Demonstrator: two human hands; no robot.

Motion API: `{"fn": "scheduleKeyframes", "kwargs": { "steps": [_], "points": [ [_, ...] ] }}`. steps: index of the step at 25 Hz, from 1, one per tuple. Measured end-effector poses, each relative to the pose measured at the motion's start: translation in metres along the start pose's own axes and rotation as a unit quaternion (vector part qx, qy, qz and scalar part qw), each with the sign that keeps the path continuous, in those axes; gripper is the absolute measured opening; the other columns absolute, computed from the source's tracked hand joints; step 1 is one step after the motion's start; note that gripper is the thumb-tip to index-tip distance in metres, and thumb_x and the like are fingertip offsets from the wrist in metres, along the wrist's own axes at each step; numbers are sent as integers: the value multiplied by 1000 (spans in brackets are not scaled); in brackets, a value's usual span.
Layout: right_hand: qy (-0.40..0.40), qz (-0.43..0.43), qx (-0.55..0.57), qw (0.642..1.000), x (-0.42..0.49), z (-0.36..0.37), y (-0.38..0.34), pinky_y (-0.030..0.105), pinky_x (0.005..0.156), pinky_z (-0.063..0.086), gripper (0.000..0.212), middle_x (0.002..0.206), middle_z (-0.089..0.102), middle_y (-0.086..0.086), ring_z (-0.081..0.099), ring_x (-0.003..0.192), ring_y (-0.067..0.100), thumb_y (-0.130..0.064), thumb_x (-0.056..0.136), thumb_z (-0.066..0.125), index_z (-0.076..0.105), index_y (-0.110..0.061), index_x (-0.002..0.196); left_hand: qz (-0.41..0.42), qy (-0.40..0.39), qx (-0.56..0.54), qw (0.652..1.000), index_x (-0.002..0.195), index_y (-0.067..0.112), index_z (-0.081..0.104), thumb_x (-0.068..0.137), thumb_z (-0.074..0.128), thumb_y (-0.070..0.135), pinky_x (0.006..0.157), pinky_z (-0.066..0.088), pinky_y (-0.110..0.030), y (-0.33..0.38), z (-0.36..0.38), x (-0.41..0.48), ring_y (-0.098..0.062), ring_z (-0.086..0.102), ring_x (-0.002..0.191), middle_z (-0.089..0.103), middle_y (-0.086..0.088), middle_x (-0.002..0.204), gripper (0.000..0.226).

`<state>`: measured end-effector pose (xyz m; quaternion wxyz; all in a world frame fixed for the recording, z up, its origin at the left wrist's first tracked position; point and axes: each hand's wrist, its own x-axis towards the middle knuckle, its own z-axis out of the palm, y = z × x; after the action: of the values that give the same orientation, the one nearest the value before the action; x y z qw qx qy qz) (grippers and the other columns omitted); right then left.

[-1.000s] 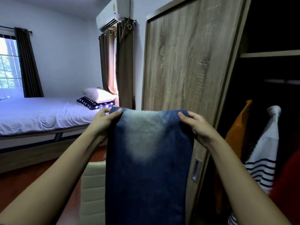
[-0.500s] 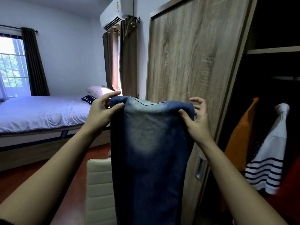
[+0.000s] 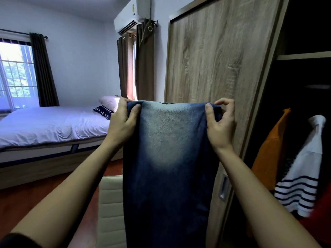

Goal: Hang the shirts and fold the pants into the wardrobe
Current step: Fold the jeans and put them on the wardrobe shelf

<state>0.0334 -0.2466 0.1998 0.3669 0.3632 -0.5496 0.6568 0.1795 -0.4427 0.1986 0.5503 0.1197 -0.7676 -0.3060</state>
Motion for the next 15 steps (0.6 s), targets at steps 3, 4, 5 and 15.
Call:
{"fn": "scheduleKeyframes", "kwargs": {
  "steps": [3, 4, 5, 15],
  "points": [
    [-45, -46, -35, 997, 1, -5, 1, 16, 66, 45, 12, 84, 63, -10, 57, 71, 2, -19, 90, 61, 62, -12, 99, 1, 28, -5, 1000, 112, 23, 43, 97, 48, 24, 62, 37, -21, -1, 2, -5, -1, 54, 65, 58, 9, 74, 16],
    [-76, -62, -42, 994, 2, -8, -2, 11, 75, 45, 18, 93, 68, -4, 59, 82, -1, -18, 89, 62, 65, -9, 105, 8, 26, -18, 999, 108, 28, 42, 97, 48, 22, 58, 36, -18, -2, 2, -5, 4, 51, 59, 55, 13, 70, 14],
    [-111, -71, -46, 990, 2, -11, -5, 9, 84, 43, 26, 103, 68, -1, 58, 93, -5, -19, 87, 66, 64, -12, 111, 11, 17, -48, 999, 103, 30, 44, 98, 47, 19, 59, 36, -14, -2, 0, -2, 6, 49, 58, 55, 14, 69, 13],
    [-149, -32, -15, 988, 9, 10, -27, 12, 102, 34, 70, 119, 49, -19, 44, 109, -17, -20, 68, 82, 47, -15, 128, -80, -152, -200, 965, 131, 40, 33, 62, 82, 18, 76, 54, -22, -20, -45, 0, -12, 65, 100, 62, 0, 114, 87]
  ]
}}
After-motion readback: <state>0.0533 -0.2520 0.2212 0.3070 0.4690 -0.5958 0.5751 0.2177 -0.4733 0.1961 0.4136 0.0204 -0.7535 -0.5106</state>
